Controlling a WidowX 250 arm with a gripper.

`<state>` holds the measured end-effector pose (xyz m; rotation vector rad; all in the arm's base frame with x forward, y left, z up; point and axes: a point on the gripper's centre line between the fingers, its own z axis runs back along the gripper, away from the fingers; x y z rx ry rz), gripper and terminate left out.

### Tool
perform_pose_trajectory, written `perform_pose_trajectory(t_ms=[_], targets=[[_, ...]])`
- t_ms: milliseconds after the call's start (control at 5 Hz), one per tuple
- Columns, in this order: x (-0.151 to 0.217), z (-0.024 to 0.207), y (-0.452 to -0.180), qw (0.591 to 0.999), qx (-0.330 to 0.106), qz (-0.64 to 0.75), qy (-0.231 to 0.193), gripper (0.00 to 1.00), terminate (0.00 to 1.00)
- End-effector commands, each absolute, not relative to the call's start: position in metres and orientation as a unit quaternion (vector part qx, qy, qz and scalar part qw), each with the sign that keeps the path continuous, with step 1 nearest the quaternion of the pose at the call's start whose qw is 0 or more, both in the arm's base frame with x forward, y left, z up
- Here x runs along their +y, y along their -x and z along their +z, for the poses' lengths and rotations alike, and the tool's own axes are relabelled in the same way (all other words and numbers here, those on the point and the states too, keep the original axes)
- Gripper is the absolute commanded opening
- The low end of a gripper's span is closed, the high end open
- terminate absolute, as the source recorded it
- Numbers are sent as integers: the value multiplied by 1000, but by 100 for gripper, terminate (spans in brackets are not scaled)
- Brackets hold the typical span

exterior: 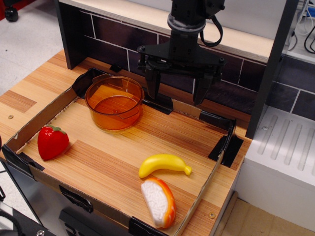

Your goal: Put sushi in pot

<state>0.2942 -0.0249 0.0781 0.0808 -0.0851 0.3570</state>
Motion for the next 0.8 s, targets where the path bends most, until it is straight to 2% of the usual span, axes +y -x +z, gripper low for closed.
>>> perform_pose_trajectory(t_ms=[0,200,400,600], targets=[[-25,78,-294,982,-42,177,-40,100,0],[-31,91,-272,965,-111,236,-15,100,0],[-34,95,-252,952,-120,280,8,100,0],[-40,93,-228,945,-111,307,24,100,0]])
